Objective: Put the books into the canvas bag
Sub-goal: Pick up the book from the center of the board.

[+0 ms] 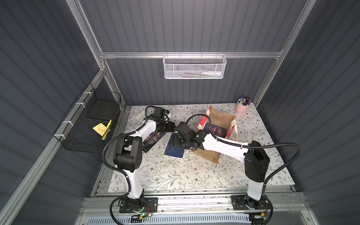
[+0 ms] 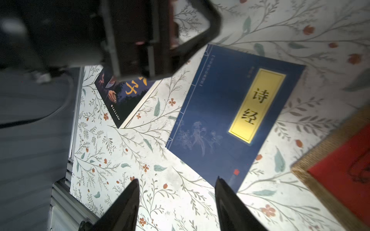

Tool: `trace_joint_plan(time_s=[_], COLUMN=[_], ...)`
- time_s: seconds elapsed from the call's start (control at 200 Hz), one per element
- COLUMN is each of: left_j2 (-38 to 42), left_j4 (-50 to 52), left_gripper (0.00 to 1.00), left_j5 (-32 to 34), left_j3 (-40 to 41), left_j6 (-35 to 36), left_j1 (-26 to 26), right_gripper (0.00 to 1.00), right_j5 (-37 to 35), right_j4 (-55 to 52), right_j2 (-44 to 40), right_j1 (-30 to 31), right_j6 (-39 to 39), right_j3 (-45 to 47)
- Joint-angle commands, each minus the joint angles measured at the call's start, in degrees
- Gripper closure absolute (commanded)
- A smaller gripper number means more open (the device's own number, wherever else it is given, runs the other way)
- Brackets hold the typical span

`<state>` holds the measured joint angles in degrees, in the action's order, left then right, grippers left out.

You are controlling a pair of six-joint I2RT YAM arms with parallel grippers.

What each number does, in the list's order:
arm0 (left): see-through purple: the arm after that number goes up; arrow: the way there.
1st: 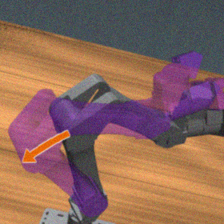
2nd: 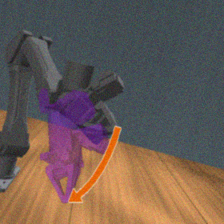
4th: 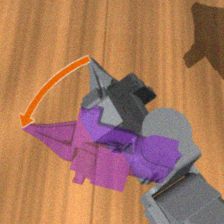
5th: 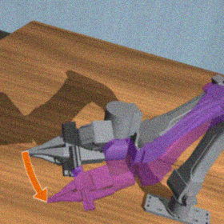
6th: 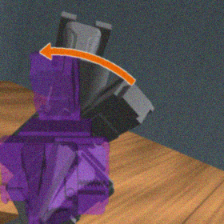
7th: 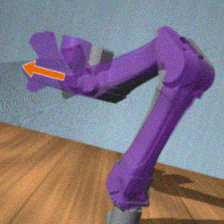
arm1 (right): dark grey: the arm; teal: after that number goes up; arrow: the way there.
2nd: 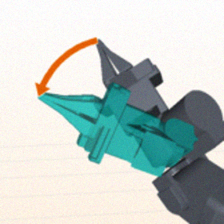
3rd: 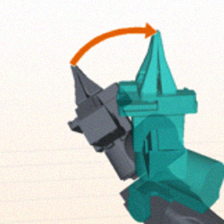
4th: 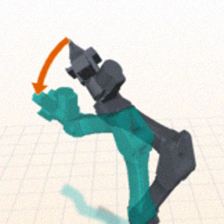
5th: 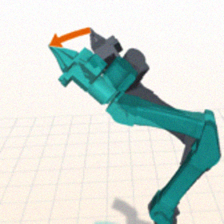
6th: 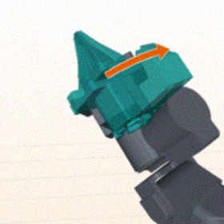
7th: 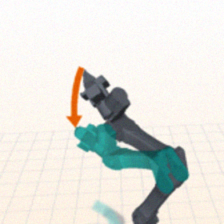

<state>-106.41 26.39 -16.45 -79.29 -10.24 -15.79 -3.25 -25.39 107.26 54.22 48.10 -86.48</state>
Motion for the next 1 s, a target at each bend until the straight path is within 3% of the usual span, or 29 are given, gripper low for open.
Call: trace_joint_plan(time_s=[0.0, 0.225, 0.485, 0.645, 0.79, 0.906, 0.996], left_j2=[4.3, 10.3, 10.0, 7.8, 11.0, 13.3, 15.9], left_j4=[2.4, -3.6, -8.9, -16.8, -22.0, -30.9, -33.2], left_gripper=[0.3, 0.29, 0.29, 0.3, 0.3, 0.32, 0.33], left_j5=[4.0, -0.3, -7.6, -22.5, -27.8, -35.4, -36.3], left_j3=[7.3, 20.8, 27.6, 30.5, 35.1, 40.1, 42.5], left_j6=[-4.9, -9.8, -11.5, -15.2, -18.3, -25.1, -27.7], left_j1=[0.4, 0.7, 4.0, 4.0, 4.0, 3.9, 3.9], right_gripper=[0.38, 0.38, 0.42, 0.48, 0.53, 0.56, 0.6], right_j5=[-0.4, 2.7, 9.0, 13.1, 17.1, 20.6, 20.7], right_j4=[-5.9, -5.7, -3.7, -0.9, 3.1, 3.1, 2.7], right_j2=[0.3, 3.7, 8.5, 9.9, 9.7, 9.2, 8.1], right_j1=[-1.9, -3.8, -5.7, -7.7, -9.2, -10.2, -10.4], right_j6=[-0.3, -1.0, -1.6, -1.7, -2.2, -2.9, -3.2], right_j3=[4.0, 4.4, 2.6, 3.6, 6.0, 6.6, 7.2])
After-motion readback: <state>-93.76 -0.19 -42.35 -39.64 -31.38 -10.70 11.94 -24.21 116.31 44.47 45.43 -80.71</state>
